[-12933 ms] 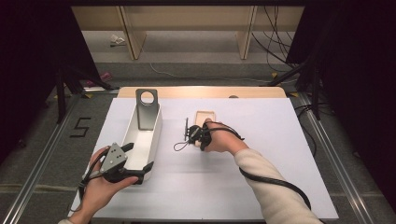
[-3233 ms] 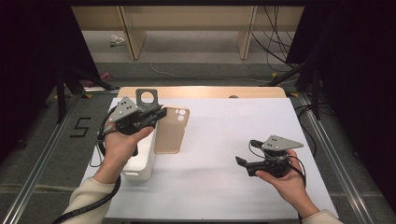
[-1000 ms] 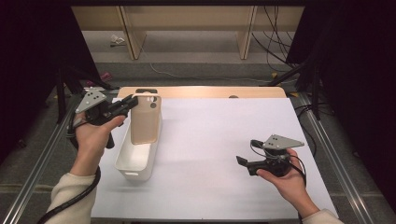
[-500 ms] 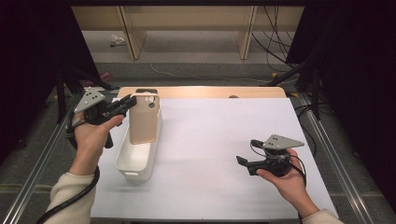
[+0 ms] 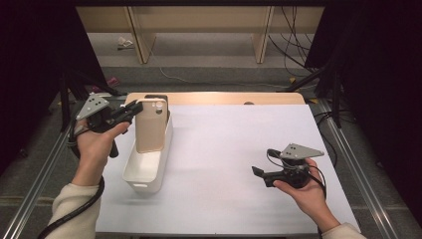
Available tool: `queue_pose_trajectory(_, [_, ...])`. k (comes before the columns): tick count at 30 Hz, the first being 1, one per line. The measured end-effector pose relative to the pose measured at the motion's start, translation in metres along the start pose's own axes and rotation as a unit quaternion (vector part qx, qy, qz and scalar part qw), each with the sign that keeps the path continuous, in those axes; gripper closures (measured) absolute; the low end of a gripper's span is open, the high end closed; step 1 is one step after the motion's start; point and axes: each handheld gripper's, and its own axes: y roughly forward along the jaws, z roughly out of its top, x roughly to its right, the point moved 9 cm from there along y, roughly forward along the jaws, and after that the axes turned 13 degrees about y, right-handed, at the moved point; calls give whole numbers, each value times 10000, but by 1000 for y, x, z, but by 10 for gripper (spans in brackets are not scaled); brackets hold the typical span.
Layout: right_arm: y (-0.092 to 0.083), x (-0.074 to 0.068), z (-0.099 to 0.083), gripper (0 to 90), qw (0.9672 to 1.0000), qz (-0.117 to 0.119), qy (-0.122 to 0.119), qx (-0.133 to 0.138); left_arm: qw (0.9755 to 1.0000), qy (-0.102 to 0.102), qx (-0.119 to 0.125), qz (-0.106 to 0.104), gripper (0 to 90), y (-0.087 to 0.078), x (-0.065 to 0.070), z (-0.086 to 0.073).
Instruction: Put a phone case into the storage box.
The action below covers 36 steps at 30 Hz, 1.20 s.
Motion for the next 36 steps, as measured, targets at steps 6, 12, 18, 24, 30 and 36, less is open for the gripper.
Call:
queue_pose_trajectory(6, [0,0,0,172,10000,13,-4,-2,10000,-34,6,30,815,0,-3,-2])
queue_pose_trajectory(12, [0,-1,0,172,10000,18,-7,17,10000,-65,-6,69,815,0,-8,-5])
queue_pose_trajectory(18, [0,0,0,172,10000,14,2,17,9999,-99,-14,110,815,-1,-12,-7])
queue_pose_trajectory(24, [0,0,0,171,10000,14,1,6,9998,-135,-47,111,815,-1,-15,-11])
queue_pose_trajectory(30, [1,0,0,171,10000,18,14,2,9999,-139,-27,98,815,0,-16,-12])
queue_pose_trajectory(36, [1,1,0,171,10000,23,26,2,9998,-162,-48,97,813,3,-16,-16])
